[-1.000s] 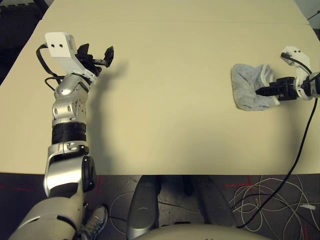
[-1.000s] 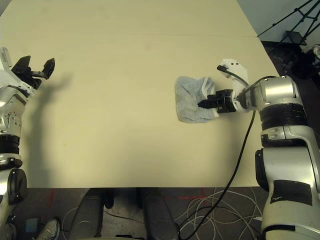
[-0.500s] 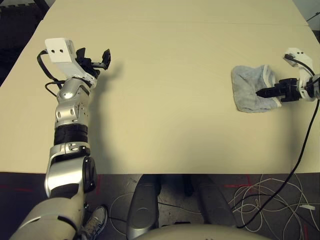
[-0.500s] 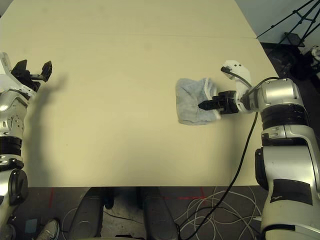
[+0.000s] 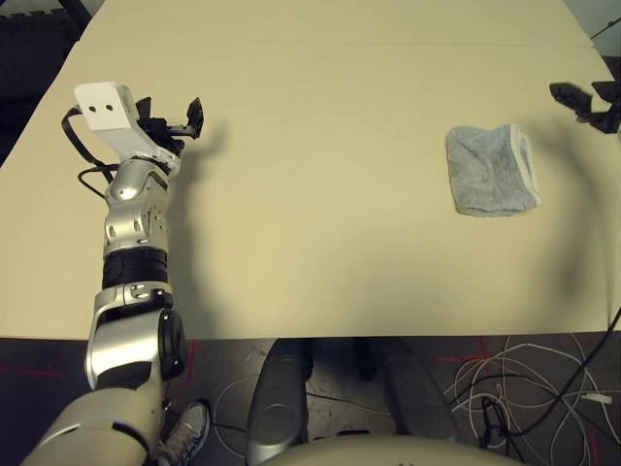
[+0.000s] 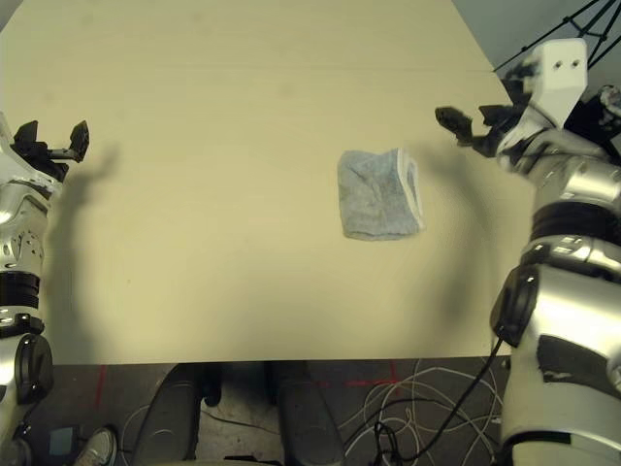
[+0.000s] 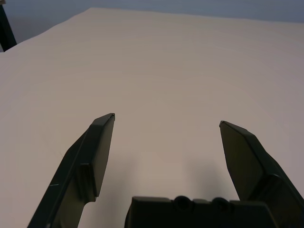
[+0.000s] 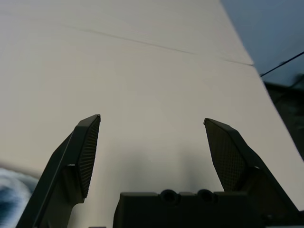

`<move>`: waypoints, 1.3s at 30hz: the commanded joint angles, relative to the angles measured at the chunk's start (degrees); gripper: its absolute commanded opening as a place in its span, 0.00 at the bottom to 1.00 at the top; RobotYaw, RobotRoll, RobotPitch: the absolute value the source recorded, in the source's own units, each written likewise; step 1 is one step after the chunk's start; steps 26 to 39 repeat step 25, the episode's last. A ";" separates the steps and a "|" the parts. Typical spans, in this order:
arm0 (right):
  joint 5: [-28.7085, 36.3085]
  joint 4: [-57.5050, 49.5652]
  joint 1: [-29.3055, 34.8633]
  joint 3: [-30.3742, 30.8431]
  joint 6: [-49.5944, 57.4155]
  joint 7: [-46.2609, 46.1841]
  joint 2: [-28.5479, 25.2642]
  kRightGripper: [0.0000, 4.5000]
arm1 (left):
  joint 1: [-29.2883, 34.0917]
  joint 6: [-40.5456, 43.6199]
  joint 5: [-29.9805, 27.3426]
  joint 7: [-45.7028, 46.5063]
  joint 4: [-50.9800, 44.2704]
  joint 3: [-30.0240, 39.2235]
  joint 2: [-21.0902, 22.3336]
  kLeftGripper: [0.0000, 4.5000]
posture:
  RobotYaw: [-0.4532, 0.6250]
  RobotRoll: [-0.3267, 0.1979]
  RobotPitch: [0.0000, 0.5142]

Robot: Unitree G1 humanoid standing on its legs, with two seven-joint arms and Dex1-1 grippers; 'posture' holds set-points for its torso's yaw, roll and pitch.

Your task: Wipe the water off the table with a rag.

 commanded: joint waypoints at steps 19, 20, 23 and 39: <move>1.36 7.41 2.34 -7.77 -7.31 -6.08 -0.06 0.99 | -3.07 -3.69 1.51 0.66 7.74 -1.21 -1.86 1.00 | 0.39 0.62 0.47; 1.36 7.31 2.04 -7.79 -7.43 -6.22 0.22 0.99 | -3.47 -4.15 1.44 0.20 8.40 -1.09 -1.55 1.00 | 0.39 0.62 0.45; 1.73 6.96 1.21 -8.01 -7.70 -5.96 1.13 0.99 | -4.09 -5.26 1.19 0.11 10.01 -0.35 -1.02 1.00 | 0.40 0.62 0.42; 1.70 6.34 1.20 -7.71 -8.09 -4.80 1.64 0.99 | -3.39 -5.96 1.24 0.45 9.85 0.11 -0.33 1.00 | 0.41 0.62 0.41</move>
